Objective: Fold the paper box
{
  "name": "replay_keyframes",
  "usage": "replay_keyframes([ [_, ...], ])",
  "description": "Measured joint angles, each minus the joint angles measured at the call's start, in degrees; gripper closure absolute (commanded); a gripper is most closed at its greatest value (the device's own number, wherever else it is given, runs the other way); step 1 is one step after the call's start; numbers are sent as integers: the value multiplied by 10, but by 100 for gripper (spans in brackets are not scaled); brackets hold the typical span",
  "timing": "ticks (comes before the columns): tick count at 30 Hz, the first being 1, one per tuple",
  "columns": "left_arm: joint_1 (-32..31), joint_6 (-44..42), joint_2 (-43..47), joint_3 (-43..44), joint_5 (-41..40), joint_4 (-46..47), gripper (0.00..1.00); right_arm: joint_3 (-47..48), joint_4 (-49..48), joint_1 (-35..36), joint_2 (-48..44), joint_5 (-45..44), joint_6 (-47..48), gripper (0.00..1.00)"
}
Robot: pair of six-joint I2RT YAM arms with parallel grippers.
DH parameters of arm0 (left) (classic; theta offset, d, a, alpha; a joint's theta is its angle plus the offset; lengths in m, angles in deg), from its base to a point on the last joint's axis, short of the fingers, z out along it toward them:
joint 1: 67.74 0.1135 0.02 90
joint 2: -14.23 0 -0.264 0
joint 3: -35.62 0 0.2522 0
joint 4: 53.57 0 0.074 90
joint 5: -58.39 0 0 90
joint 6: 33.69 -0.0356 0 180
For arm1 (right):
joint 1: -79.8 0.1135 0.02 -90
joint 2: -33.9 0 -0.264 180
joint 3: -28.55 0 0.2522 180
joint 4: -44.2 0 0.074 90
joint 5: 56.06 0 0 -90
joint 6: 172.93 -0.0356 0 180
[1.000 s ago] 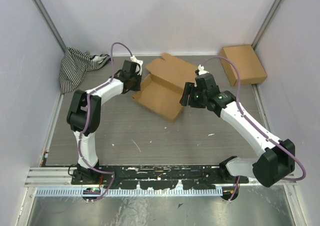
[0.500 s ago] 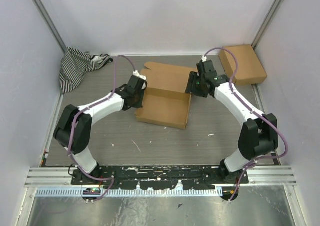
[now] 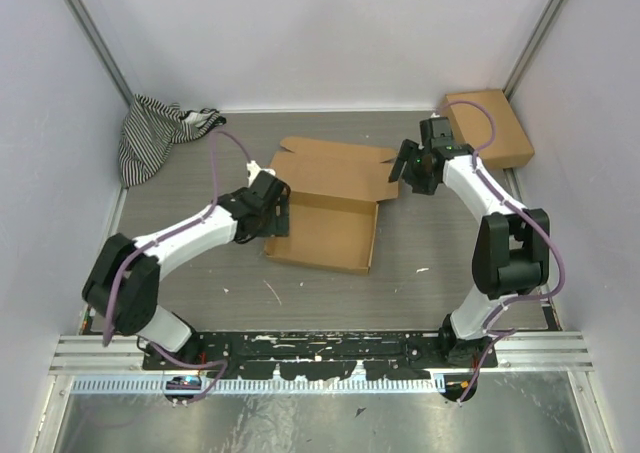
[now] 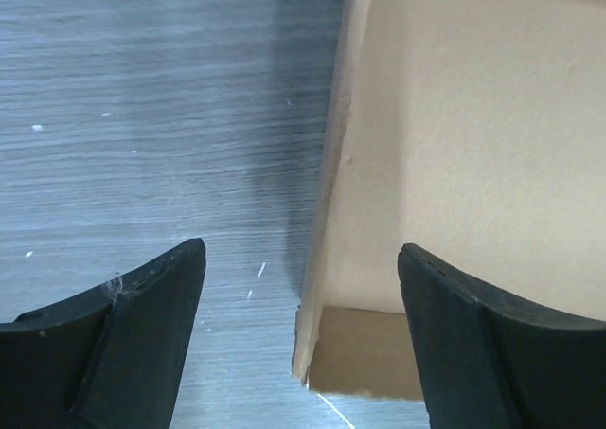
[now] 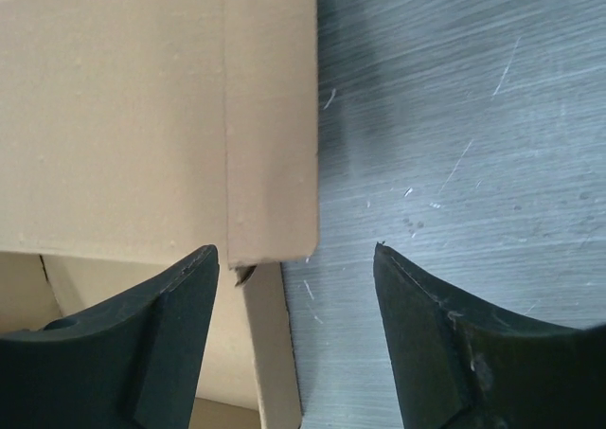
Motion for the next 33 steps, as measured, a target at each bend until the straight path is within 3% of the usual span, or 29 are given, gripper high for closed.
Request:
replay_keyframes([
  [4,7,5,68,12,-47,-9,6,23,-9,-35,35,28,2,27],
  [8,76,2,62,83,-49,-2,9,55,-27,-62,90,73,5,29],
  [13,187,-4,-65,229,-2,0,18,64,-52,-67,153,131,6,34],
  [18,231,-7,-184,310,86,1,23,65,-71,-66,186,172,7,40],
  [33,233,-5,-283,354,247,34,32,122,-87,-66,232,224,11,82],
])
